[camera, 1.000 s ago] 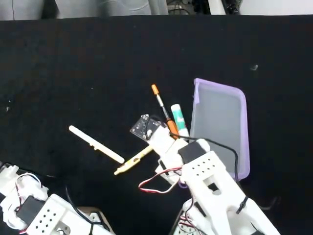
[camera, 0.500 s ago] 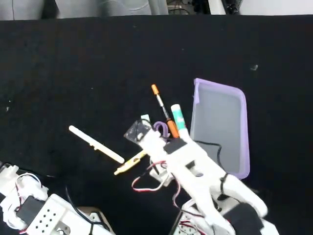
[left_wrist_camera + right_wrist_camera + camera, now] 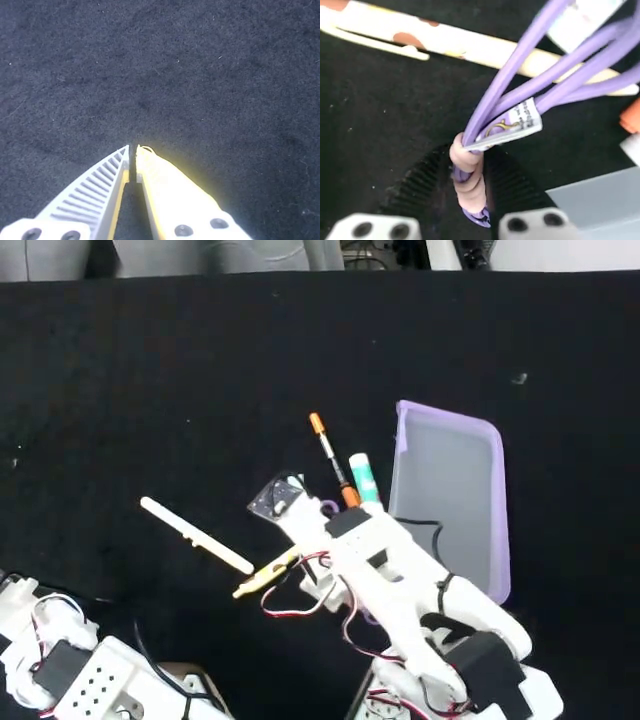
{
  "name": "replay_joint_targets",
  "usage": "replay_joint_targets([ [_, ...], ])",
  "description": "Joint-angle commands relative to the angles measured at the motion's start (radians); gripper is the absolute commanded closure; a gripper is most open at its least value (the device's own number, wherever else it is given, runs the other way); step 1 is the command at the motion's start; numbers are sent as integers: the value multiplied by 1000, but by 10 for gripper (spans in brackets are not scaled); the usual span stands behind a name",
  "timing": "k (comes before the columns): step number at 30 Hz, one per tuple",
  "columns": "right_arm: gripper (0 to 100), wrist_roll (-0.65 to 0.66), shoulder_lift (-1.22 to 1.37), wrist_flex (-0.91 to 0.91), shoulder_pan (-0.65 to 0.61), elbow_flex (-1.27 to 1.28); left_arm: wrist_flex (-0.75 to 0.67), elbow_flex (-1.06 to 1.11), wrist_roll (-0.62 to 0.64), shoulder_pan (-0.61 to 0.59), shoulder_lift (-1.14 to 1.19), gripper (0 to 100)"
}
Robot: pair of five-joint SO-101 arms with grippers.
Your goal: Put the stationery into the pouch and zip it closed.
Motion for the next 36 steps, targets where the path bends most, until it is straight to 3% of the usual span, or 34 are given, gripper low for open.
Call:
replay_joint_targets([
  [1, 828, 29, 1, 38, -12, -48, -20, 22, -14, -2, -5, 966],
  [5, 708, 31, 1, 74, -12, -50, -20, 22, -14, -2, -5, 966],
  [11, 707, 31, 1, 83, -12, -58, -20, 22, -14, -2, -5, 966],
  [14, 761, 32, 1, 143, -12, -91, -20, 22, -14, -2, -5, 966],
  [21, 990, 32, 2, 152, -11, -102, -20, 22, -14, -2, -5, 966],
  [31, 988, 25, 1, 172, -8, -150, -20, 22, -14, -1, -5, 966],
  [36, 988, 29, 1, 400, 52, -394, -20, 22, -14, -1, -5, 966],
])
